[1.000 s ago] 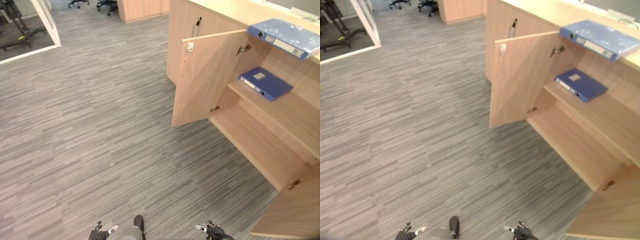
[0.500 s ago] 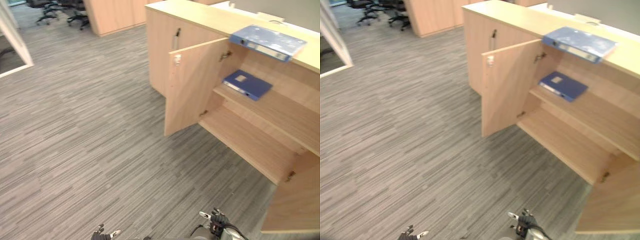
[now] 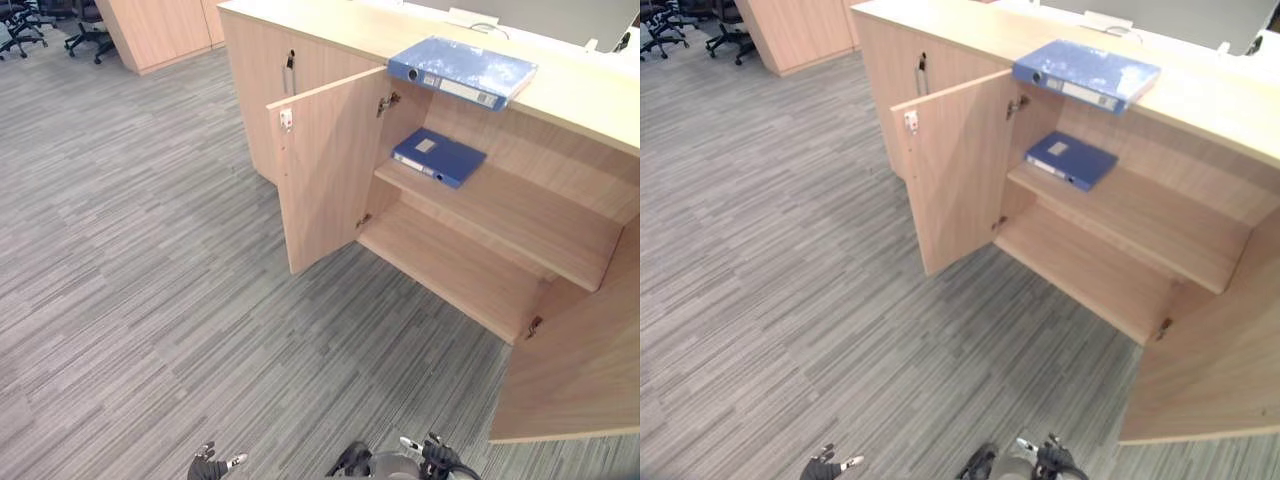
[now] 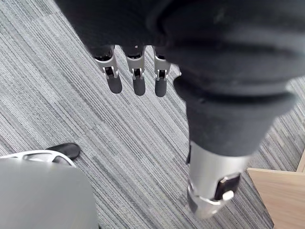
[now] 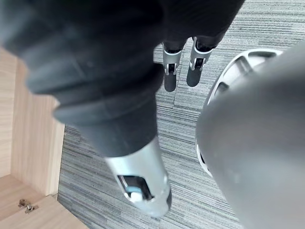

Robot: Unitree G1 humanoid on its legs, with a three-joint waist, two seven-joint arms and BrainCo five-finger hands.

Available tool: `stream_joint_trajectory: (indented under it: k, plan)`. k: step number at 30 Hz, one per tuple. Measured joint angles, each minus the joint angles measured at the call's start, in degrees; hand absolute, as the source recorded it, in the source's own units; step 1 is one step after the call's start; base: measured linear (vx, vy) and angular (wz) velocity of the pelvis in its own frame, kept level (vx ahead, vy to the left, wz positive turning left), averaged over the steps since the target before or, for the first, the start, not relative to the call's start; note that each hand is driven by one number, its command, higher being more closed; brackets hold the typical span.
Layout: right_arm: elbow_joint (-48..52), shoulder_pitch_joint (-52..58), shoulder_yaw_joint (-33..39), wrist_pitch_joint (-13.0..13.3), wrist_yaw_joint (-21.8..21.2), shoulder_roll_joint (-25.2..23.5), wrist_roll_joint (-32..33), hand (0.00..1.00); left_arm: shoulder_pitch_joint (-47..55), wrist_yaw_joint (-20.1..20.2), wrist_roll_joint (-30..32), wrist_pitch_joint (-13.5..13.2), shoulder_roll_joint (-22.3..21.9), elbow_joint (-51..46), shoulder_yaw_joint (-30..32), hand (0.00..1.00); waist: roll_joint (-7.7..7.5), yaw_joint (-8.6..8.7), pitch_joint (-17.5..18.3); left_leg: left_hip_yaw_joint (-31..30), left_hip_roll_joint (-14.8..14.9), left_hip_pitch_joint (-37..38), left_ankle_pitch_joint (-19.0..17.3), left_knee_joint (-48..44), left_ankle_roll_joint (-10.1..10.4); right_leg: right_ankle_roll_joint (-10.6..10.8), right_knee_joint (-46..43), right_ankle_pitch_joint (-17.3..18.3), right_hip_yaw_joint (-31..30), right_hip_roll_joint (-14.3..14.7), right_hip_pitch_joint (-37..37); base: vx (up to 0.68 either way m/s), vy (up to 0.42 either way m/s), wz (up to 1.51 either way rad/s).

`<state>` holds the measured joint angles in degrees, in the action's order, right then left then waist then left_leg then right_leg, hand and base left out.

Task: Walk over to the cabinet, pick up the folder, carry it to the office cabinet, place the folder inside the office cabinet, then close the office cabinet door

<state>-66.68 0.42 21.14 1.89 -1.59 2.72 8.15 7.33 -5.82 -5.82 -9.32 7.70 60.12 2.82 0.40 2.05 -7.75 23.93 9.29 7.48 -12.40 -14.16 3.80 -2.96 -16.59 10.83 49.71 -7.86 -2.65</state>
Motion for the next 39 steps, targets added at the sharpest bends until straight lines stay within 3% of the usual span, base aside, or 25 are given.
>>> stream_joint_trajectory:
  k: [1, 4, 5, 7, 9, 12, 14, 15, 16, 17, 19, 22, 25, 27, 28, 31, 32, 34, 36, 38, 39]
  plan:
    - [-0.5, 0.0, -0.5, 0.0, 0.0, -0.1, 0.6, 0.00, -1.0, 0.0, -0.5, 0.0, 0.5, -0.2, -0.1, 0.00, -0.82, -0.02, 0.0, 1.8, 2.5, -3.6, -0.3, -10.8, 0.6, -0.1, 0.9, 0.0, -0.5, 0.2, 1.1, 0.18, -0.136, -0.14]
    - [-0.6, 0.2, -3.1, 0.0, 0.0, 0.1, 1.8, 0.00, -0.4, -0.3, -1.1, -0.2, 0.3, -2.0, -0.2, 0.00, -0.80, -0.20, -0.2, 4.9, 9.3, -6.8, 0.8, -29.3, 1.5, -0.9, 3.4, -0.2, -4.5, 3.0, 5.3, 0.20, -0.019, -0.73]
    - [-0.7, -0.2, -5.1, 0.0, 0.0, 0.3, 1.8, 0.00, -0.4, -0.6, -1.7, -0.4, 0.4, -2.6, -0.4, 0.00, -1.05, -0.82, -0.1, 5.1, 10.8, -7.8, -0.4, -34.5, 0.9, -1.3, 4.6, 0.2, -7.8, 3.9, 6.5, 0.22, 0.115, -1.16]
    - [-1.1, -0.6, -5.4, 0.0, 0.1, 0.4, 1.9, 0.00, -0.8, -0.8, -1.6, -0.8, -0.6, -3.8, -1.4, 0.00, -0.92, -0.96, -0.2, 5.1, 10.8, -10.1, -1.1, -34.4, 0.7, -0.6, 5.8, -0.1, -10.6, 4.1, 7.3, 0.16, 0.099, -1.00]
    - [-1.1, -0.6, -5.5, 0.0, 0.1, 0.4, 1.9, 0.00, -1.1, -0.8, -1.7, -1.5, -2.0, -4.8, -1.8, 0.00, -0.88, -1.19, -0.6, 2.7, 10.1, -13.9, -2.1, -29.7, 0.9, -0.4, 6.9, -1.0, -13.9, 3.8, 7.8, 0.19, 0.118, -0.90]
    - [-1.1, -0.7, -7.2, 0.1, 0.1, 0.5, 1.7, 0.00, -1.4, -1.0, -1.8, -1.7, -2.1, -5.2, -1.6, 0.00, -1.05, -1.62, -1.0, -5.6, 6.3, -17.6, -2.0, -17.7, 1.2, 1.1, 7.7, -1.9, -18.0, 2.3, 9.0, 0.23, 0.208, -0.78]
    - [-1.1, -0.6, -7.4, 0.2, 0.1, 0.6, 1.6, 0.00, -1.4, -1.2, -1.8, -1.8, -2.2, -5.5, -1.3, 0.00, -1.13, -1.63, -1.2, -9.6, 3.7, -18.6, -0.8, -10.2, 1.7, 3.9, 8.2, -2.2, -20.2, 0.3, 10.2, 0.25, 0.267, -0.54]
    - [-1.1, -0.1, -7.4, 0.3, 0.1, 0.8, 1.4, 0.00, -1.4, -1.4, -1.8, -1.8, -2.5, -5.4, -1.0, 0.00, -0.92, -1.66, -1.2, -11.5, 2.1, -18.4, 2.2, -4.7, 1.7, 6.0, 8.4, -2.2, -21.5, -0.8, 11.1, 0.29, 0.369, -0.52]
    - [-0.8, 0.3, -7.5, 0.5, 0.1, 1.0, 1.1, 0.00, -1.1, -1.4, -1.8, -1.9, -2.9, -4.9, -0.7, 0.00, -0.36, -1.75, -0.9, -13.1, 1.3, -17.5, 11.3, -1.3, 2.4, 8.1, 8.7, -2.1, -22.6, -1.4, 11.9, 0.30, 0.392, -0.53]
    - [-0.9, 0.3, -7.5, 0.5, 0.2, 1.0, 0.6, 0.00, -1.1, -1.4, -2.2, -1.9, -3.2, -4.9, -0.3, 0.00, -0.24, -1.89, -0.7, -13.2, 0.8, -16.7, 14.1, -0.9, 1.9, 9.3, 9.0, -2.0, -23.5, -1.6, 12.5, 0.31, 0.362, -0.31]
    - [-0.9, 0.4, -7.6, 0.5, -0.1, -0.9, -0.4, 0.00, -1.9, -1.5, -2.2, -2.1, -1.4, -4.4, -0.3, 0.00, -3.35, -1.70, -0.1, -11.3, -3.1, -16.1, 12.9, 0.0, 0.1, 9.5, 11.3, -3.8, -23.8, -5.1, 12.3, 0.32, 0.305, -0.16]
    - [-1.0, 0.3, -6.7, 0.3, -0.1, -1.4, -0.3, 0.00, -1.6, -1.6, -3.1, -1.9, -1.2, -3.9, 0.1, 0.00, -3.74, -1.94, 0.0, -8.1, -6.4, -13.1, 12.0, 2.7, -1.3, 11.3, 12.8, -6.1, -24.5, -8.5, 13.3, 0.26, 0.248, -0.30]
    - [-1.0, 0.4, -5.2, -0.2, -0.1, -1.7, -0.5, 0.00, -0.7, -1.6, -3.1, -1.8, -0.8, -3.8, -0.1, 0.00, -3.64, -1.77, 0.5, -6.2, -7.9, -9.0, 12.2, 6.9, -1.6, 11.9, 13.1, -7.1, -24.8, -9.5, 14.2, 0.16, 0.136, -0.38]
    - [-1.0, 0.5, -4.4, -0.3, -0.1, -1.7, -0.6, 0.00, -0.6, -1.5, -3.0, -1.8, -1.6, -3.8, -0.3, 0.00, -3.42, -1.71, 0.6, -5.7, -8.8, -7.2, 12.9, 9.7, -1.9, 12.0, 12.2, -7.1, -24.9, -10.2, 13.8, 0.08, 0.076, -0.25]
    - [-1.1, 0.6, -4.4, -0.5, 0.0, -0.8, -0.9, 0.00, -0.6, -1.4, -2.7, -1.8, -2.1, -3.9, -0.4, 0.00, -2.60, -1.46, 0.7, -5.8, -9.4, -6.3, 13.1, 11.7, -2.1, 12.1, 9.9, -7.1, -25.0, -11.1, 12.6, 0.06, 0.142, -0.29]
    - [0.7, 0.7, -4.0, -0.1, 0.1, 2.0, -2.1, 0.00, 0.3, -1.2, -2.7, -1.7, -4.2, -3.8, -0.3, 0.00, 0.40, -1.11, 0.9, -7.9, -11.2, -4.2, 12.1, 14.0, -3.6, 11.3, -7.2, -6.5, -26.6, -15.7, 4.7, 0.07, 0.219, -0.17]
    - [2.6, 1.6, -2.8, 0.3, 0.1, 2.5, -2.6, 0.00, 0.4, -1.2, -2.8, -1.6, -4.1, -3.8, -0.7, 0.00, 0.29, -0.46, 0.6, -7.9, -12.8, -2.3, 11.4, 13.8, -4.6, 8.2, -18.2, -6.8, -26.3, -20.3, 1.2, 0.07, 0.244, 0.18]
    - [3.3, 1.3, -2.6, 0.5, 0.2, 2.8, -2.6, 0.00, 0.6, -1.2, -2.8, -1.6, -4.2, -3.9, -0.9, 0.00, 0.47, -0.14, 0.5, -7.8, -13.5, -0.5, 10.9, 13.9, -5.4, 4.3, -24.9, -7.6, -25.5, -22.5, -0.4, 0.09, 0.142, 0.16]
    - [3.5, 0.0, -3.0, 0.6, 0.2, 2.2, -2.6, 0.00, 0.5, -1.2, -2.8, -1.6, -4.1, -3.9, -1.1, 0.00, 0.85, 0.01, 0.1, -7.8, -12.5, 0.8, 10.6, 14.2, -5.5, 5.3, -28.4, -4.6, -21.8, -21.4, -1.7, 0.10, 0.003, -0.06]
    - [3.4, -1.4, -3.2, 0.6, 0.1, 1.3, -2.6, 0.00, -0.1, -1.1, -2.8, -1.4, -4.2, -3.7, -1.5, 0.00, 1.44, 0.14, -1.0, -7.5, -10.1, 1.1, 10.3, 13.9, -5.0, 6.1, -27.6, 0.7, -17.8, -17.4, -2.9, 0.10, -0.137, -0.23]
    - [3.2, -1.9, -3.4, 0.5, 0.0, 1.1, -2.6, 0.00, -0.8, -1.1, -2.8, -1.3, -4.3, -3.2, -1.6, 0.00, 1.73, 0.12, -1.9, -7.2, -8.3, 1.7, 9.9, 13.7, -4.2, 5.9, -25.3, 2.4, -16.5, -13.6, -3.9, 0.09, -0.261, -0.27]
